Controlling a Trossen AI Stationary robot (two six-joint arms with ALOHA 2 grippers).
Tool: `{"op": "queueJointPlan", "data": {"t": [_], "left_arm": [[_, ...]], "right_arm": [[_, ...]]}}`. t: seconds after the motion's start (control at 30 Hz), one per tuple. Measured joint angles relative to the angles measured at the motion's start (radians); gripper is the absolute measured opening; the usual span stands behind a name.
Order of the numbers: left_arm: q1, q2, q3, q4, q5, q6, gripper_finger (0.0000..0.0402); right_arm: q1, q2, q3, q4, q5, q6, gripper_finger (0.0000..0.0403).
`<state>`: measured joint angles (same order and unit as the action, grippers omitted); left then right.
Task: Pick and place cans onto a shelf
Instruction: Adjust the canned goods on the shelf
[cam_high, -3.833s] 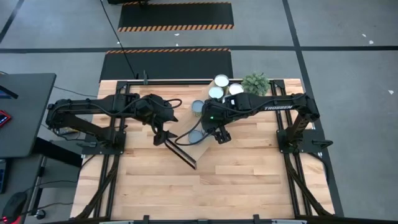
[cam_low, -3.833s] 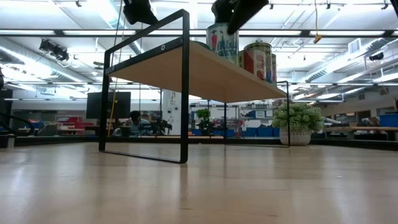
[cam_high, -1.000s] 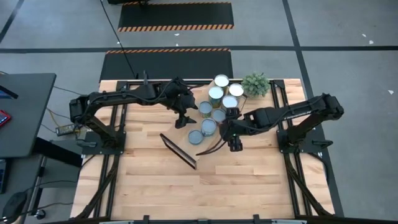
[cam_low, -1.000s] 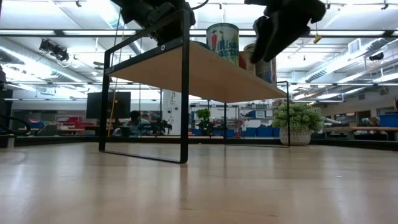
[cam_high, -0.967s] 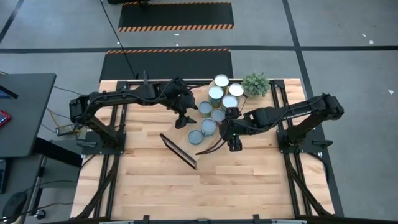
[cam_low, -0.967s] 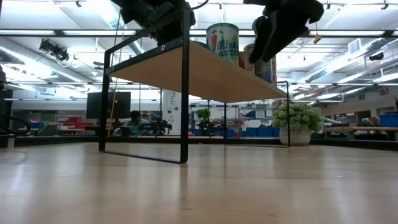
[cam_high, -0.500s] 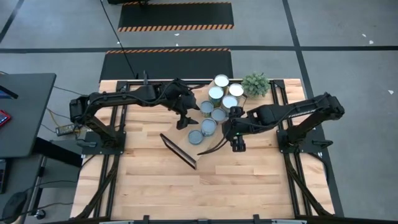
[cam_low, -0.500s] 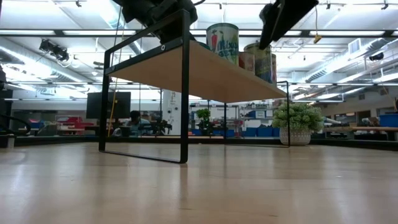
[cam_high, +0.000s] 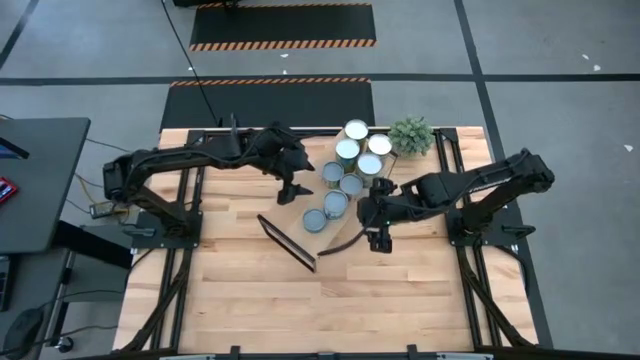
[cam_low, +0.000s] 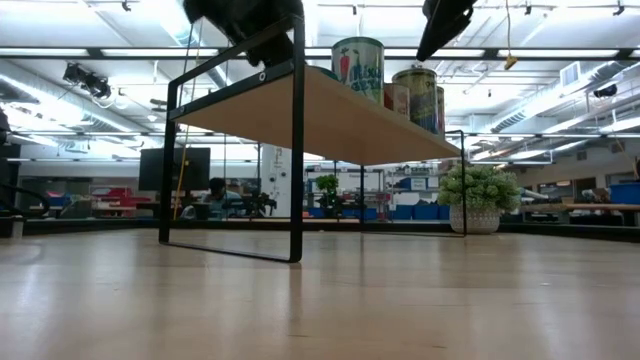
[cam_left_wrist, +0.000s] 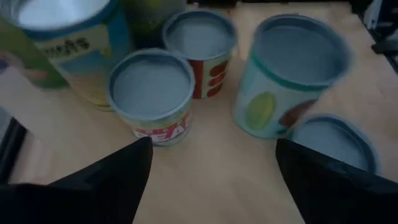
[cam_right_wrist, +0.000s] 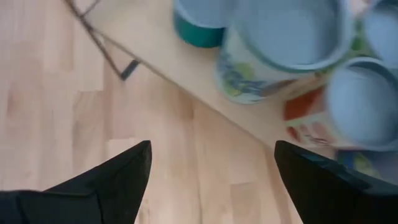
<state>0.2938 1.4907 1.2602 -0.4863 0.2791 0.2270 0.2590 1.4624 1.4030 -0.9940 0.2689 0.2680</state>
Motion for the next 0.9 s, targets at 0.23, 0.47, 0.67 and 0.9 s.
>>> {"op": "queueJointPlan", "data": {"t": [0.23,0.47,0.67,0.9], "left_arm": [[-0.093,-0.086,0.0,-0.137,0.025,0.071,0.0327],[-0.256,-0.088,0.0,-0.191,-0.034,0.074,0.0304],[-0.356,-0.088,0.0,-0.259,-0.089,0.004,0.0298],[-0.419,-0.087,0.0,-0.247,-0.105,-0.052,0.0298]], "right_arm": [[0.053,0.0,-0.015,0.012,0.091,0.044,0.0346],[0.062,0.011,-0.016,0.064,0.131,0.044,0.0346],[0.07,0.028,-0.016,0.19,0.134,0.044,0.0346],[0.079,0.122,-0.016,0.296,0.137,0.021,0.0346]]}}
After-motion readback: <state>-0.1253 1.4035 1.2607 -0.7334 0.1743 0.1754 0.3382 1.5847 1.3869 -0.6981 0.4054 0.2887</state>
